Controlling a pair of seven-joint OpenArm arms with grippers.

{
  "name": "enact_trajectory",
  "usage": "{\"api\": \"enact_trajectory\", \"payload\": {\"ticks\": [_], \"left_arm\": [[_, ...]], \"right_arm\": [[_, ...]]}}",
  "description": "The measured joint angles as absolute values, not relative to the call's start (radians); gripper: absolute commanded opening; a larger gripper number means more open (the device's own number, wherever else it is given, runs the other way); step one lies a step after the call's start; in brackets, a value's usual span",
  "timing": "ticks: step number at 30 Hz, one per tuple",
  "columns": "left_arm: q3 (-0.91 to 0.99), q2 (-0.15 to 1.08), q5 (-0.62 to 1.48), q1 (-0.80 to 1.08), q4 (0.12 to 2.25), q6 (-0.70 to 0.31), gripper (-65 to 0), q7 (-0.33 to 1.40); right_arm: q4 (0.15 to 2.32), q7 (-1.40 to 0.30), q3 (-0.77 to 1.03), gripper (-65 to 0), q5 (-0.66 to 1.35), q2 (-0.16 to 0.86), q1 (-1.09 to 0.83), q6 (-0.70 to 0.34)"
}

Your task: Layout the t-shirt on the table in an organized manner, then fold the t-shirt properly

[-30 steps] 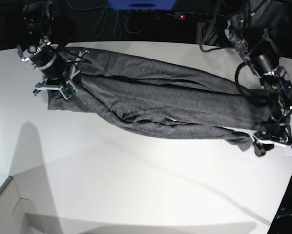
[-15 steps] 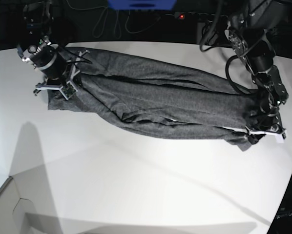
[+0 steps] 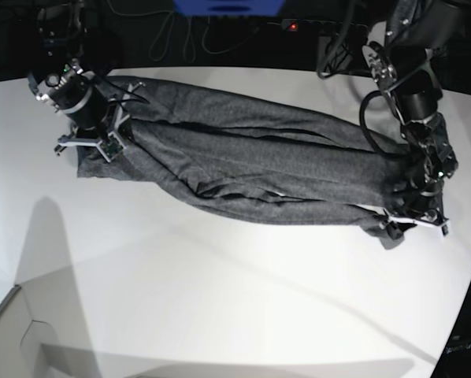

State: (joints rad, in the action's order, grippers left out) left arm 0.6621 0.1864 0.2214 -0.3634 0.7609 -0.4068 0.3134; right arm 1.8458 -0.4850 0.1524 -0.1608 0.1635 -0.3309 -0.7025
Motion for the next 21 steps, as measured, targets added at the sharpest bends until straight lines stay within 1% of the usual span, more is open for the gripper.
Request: {"api": "enact_trajectory", "payload": {"ticks": [2,4,5,6,8,11,12,15,18,21], "left_arm": [[0.663,0.191,0.233,-0.375,0.722,-0.408,-46.7,0.286],[0.663,0.204,0.231,-0.41,0.665,-0.409,-56.5,0.294],[0.664,0.205,0.231,-0.422,0.644,-0.408,-62.5,0.298],[0.665,0.204,0.232,-0.43,0.632,-0.408,-65.0,0.295],[0.665,0.199,0.236,-0.43,0.63,-0.416,-63.8,0.294],[0.666,0.196,0.234,-0.427,0.651,-0.415,-65.0,0.314],[0.666,0.188,0.22,-0.422,0.688,-0.408,-65.0,0.344],[0.667,0.162,0.22,-0.405,0.834,-0.406,-65.0,0.363],[0.706,0.14,0.24,-0.408,0.992,-0.414,-65.0,0.473],[0.761,0.134,0.305,-0.403,1.135,-0.414,-65.0,0.589]], "right_arm": [[1.846,-0.485,0.154,-49.1,-0.161,0.163,-0.331,-0.703],[1.846,-0.485,0.154,-49.1,-0.161,0.164,-0.331,-0.702],[1.846,-0.485,0.154,-49.1,-0.161,0.163,-0.332,-0.702],[1.846,-0.485,0.154,-49.1,-0.161,0.163,-0.332,-0.702],[1.846,-0.484,0.154,-49.1,-0.16,0.163,-0.332,-0.702],[1.846,-0.485,0.154,-49.1,-0.161,0.163,-0.333,-0.702],[1.846,-0.485,0.155,-49.1,-0.161,0.163,-0.333,-0.702],[1.846,-0.485,0.155,-49.1,-0.16,0.163,-0.331,-0.703],[1.843,-0.486,0.155,-49.1,-0.161,0.163,-0.33,-0.702],[1.841,-0.483,0.155,-49.1,-0.16,0.163,-0.327,-0.702]]}}
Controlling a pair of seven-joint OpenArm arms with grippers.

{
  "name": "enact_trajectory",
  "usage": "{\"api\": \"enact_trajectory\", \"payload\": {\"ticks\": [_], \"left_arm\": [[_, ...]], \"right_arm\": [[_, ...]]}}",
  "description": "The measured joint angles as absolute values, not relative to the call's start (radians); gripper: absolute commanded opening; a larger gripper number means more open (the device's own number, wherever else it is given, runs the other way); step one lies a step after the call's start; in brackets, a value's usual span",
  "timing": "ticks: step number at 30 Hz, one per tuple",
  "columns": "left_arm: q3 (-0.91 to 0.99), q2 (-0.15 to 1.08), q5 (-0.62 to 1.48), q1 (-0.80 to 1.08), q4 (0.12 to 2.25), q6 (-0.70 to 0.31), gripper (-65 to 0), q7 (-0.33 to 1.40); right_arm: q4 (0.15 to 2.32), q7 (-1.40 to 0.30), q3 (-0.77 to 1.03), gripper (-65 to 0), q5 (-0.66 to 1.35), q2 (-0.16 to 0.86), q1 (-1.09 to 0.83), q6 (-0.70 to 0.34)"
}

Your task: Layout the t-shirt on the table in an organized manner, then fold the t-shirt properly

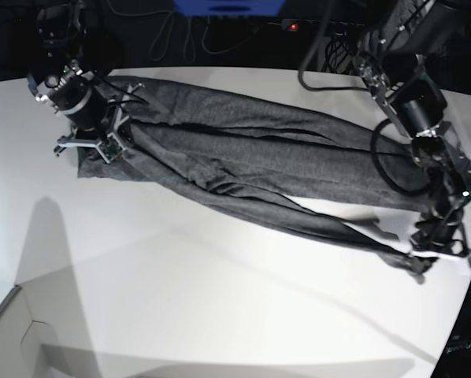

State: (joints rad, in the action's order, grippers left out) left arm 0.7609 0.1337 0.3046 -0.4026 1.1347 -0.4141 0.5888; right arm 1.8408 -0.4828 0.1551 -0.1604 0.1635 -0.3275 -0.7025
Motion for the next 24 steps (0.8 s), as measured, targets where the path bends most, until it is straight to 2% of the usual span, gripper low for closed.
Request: {"api": "enact_trajectory", "payload": {"ticks": [8,14,16,22,24], "left_arm": [[0.783,0.129,0.439,-0.37,1.41,-0.413,-65.0,0.814],[0.784,0.133,0.451,-0.304,1.494,-0.411,-65.0,0.824],[0.784,0.133,0.449,-0.293,1.494,-0.411,-65.0,0.826],[0.784,0.133,0.446,-0.281,1.494,-0.41,-65.0,0.826],[0.784,0.133,0.446,-0.281,1.494,-0.408,-65.0,0.827]], "right_arm": [[1.839,-0.485,0.152,-49.0,-0.161,0.163,-0.327,-0.702],[1.875,-0.492,0.15,-48.4,-0.162,0.163,-0.302,-0.702],[1.886,-0.483,0.131,-45.6,-0.161,0.154,-0.269,-0.702],[1.842,-0.527,-0.03,-30.4,-0.167,0.147,-0.153,-0.702],[1.809,-0.562,-0.096,-29.6,-0.16,0.146,-0.088,-0.705]]}}
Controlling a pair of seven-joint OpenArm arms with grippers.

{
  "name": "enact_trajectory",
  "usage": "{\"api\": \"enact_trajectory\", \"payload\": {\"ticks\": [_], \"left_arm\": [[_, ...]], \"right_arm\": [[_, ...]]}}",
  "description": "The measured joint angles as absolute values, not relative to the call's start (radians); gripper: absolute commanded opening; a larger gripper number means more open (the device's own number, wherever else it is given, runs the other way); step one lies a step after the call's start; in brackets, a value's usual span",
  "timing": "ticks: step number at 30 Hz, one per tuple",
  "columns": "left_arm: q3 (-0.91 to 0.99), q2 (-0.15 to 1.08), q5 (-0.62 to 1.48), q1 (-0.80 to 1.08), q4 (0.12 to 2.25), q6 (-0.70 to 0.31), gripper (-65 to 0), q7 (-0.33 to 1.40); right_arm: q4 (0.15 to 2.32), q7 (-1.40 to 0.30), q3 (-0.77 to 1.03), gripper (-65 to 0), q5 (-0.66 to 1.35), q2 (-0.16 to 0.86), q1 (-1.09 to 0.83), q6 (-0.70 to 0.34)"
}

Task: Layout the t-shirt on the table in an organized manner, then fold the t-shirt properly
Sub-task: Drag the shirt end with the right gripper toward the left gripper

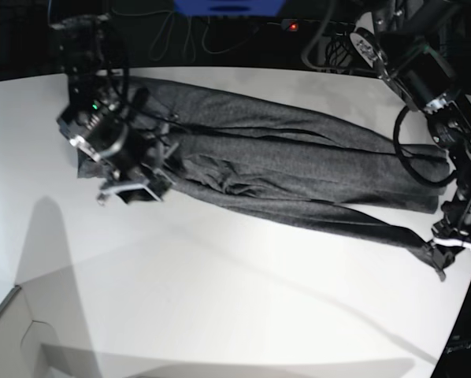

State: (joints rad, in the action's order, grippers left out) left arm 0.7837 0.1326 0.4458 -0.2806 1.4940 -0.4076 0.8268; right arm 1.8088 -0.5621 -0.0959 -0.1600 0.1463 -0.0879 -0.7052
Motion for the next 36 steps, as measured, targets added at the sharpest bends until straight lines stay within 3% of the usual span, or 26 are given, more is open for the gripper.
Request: {"api": "enact_trajectory", "payload": {"ticks": [10,18,31,36], "left_arm": [[0.784,0.136,0.443,-0.262,1.487,-0.408,-65.0,0.823],[0.784,0.141,0.443,-0.263,1.431,-0.408,-65.0,0.794],[0.784,0.141,0.443,-0.263,1.43,-0.408,-65.0,0.793],[0.784,0.141,0.443,-0.263,1.43,-0.408,-65.0,0.793]], "right_arm": [[1.525,-0.616,-0.25,-29.7,-0.163,0.146,0.123,-0.702],[1.403,-0.609,-0.257,-30.3,-0.164,0.099,0.186,-0.702],[1.313,-0.606,-0.257,-64.0,-0.161,0.1,0.242,-0.702],[1.317,-0.607,-0.257,-65.0,-0.16,0.107,0.231,-0.702]]}}
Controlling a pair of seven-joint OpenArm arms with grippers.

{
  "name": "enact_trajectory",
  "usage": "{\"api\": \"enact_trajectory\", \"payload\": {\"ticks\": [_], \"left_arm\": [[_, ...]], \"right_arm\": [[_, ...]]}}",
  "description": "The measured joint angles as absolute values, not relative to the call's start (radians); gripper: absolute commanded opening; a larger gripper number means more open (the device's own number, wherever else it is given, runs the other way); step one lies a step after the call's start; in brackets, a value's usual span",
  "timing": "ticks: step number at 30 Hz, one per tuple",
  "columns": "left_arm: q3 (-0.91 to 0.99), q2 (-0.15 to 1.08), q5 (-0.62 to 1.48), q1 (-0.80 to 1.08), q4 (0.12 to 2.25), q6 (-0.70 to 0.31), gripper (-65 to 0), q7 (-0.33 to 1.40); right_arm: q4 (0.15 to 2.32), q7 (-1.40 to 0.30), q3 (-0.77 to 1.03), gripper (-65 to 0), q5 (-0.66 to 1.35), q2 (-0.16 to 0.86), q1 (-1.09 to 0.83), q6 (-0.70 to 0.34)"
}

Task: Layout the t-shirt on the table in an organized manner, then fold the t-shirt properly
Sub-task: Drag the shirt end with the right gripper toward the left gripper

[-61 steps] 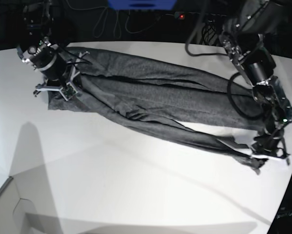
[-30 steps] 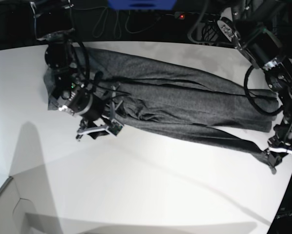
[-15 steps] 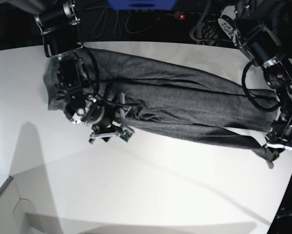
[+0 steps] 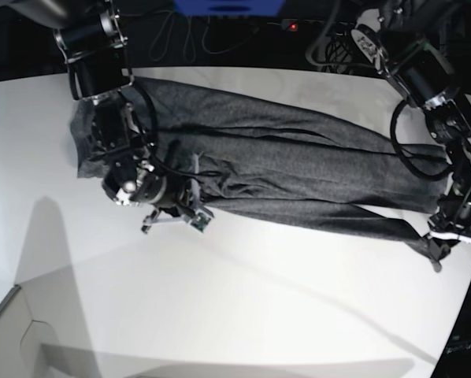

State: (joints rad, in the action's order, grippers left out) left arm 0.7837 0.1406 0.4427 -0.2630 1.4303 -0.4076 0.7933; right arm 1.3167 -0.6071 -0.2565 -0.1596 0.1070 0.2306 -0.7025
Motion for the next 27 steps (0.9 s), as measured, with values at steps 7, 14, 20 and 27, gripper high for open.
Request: {"api": "enact_trajectory", "payload": {"ticks": [7,14,20,27], "left_arm": [[0.783,0.14,0.442,-0.263,1.431,-0.408,-65.0,0.793],[0.813,0.134,0.447,-0.263,1.435,-0.412,-65.0,0.798],[0.851,0.136,0.448,-0.247,1.437,-0.412,-65.0,0.809],[0.853,0.138,0.453,-0.172,1.507,-0.413,-65.0,0.809]], "right_arm": [[1.455,-0.615,-0.216,-65.0,-0.158,0.115,0.144,-0.702],[1.612,-0.619,-0.112,-65.0,-0.162,0.117,0.069,-0.702],[1.76,-0.613,-0.052,-65.0,-0.16,0.118,-0.003,-0.702],[1.918,-0.613,-0.046,-65.0,-0.161,0.116,-0.158,-0.703]]}}
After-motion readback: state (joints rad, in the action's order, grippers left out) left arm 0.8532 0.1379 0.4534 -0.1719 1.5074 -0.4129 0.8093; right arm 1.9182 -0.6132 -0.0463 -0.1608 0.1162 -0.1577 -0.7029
